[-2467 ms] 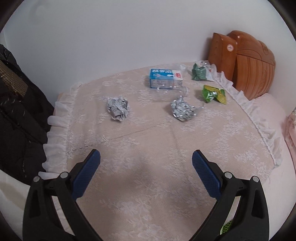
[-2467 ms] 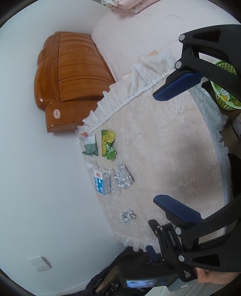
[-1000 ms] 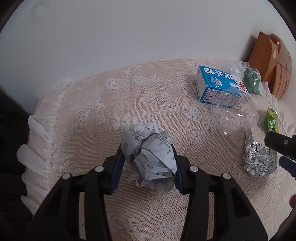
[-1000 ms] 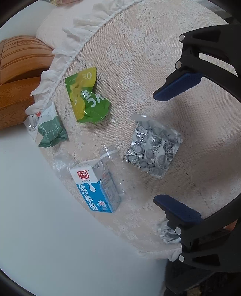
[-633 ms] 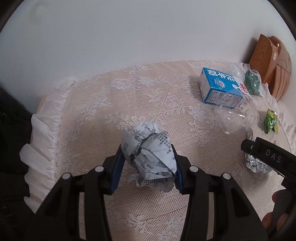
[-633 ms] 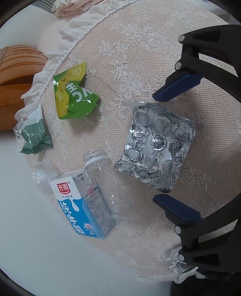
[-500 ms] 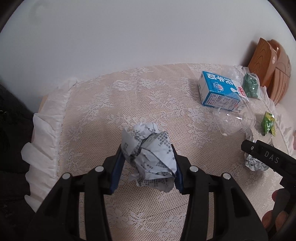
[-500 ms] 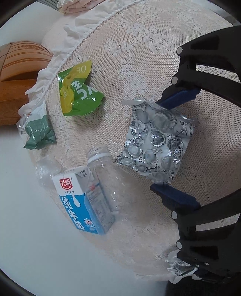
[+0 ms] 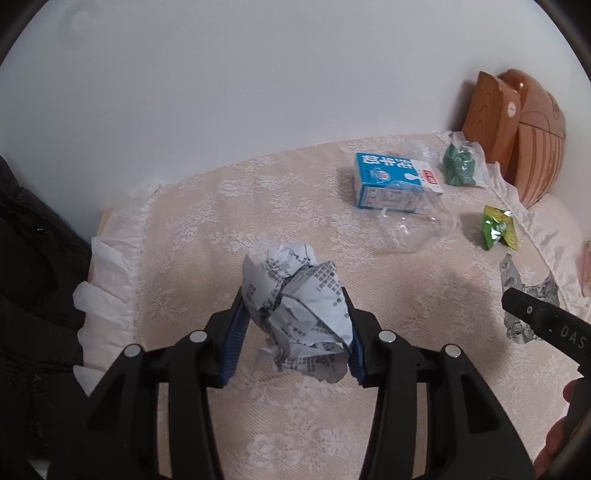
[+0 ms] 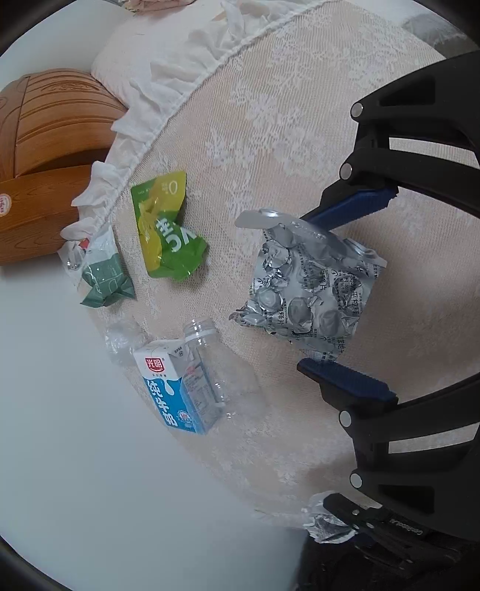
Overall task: Collect trash
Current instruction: 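Grasp the crumpled newspaper ball with the left tool while the right tool grasps the foil blister pack, then carry both items to the green basket and release them inside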
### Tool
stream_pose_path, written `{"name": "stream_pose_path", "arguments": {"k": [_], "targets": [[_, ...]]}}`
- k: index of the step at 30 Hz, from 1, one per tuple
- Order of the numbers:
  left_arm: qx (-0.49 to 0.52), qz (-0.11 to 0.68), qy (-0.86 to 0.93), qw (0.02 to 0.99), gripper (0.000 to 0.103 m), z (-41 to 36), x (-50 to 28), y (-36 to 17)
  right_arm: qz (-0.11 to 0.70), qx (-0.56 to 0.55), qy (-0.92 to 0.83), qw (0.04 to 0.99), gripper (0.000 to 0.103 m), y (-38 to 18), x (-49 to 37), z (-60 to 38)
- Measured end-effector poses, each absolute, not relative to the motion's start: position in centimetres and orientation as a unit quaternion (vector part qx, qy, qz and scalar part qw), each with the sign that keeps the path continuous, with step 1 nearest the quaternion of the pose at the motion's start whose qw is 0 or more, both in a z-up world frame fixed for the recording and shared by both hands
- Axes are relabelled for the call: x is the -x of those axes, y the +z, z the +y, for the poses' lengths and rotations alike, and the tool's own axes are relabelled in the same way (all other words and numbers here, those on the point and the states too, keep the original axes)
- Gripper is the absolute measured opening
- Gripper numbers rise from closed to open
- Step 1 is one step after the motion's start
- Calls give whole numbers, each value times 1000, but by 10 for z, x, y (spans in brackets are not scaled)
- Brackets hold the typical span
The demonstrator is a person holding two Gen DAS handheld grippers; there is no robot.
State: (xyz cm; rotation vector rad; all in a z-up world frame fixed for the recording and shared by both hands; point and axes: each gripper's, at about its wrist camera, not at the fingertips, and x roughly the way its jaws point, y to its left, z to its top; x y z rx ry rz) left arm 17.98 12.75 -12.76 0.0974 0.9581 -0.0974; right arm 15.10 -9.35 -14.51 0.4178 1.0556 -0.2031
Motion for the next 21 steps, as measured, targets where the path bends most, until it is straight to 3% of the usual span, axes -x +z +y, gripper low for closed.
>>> {"name": "stream_pose_path", "arguments": {"k": [8,21], "targets": [[-76,455,-101,881,45,66,-104,-98,478,-162,-93,858,70,-117,-41,-147],[-138,440,-217,860,45,-59,-2,-82,441,-207,-191,852,71,-104,110,-258]]}}
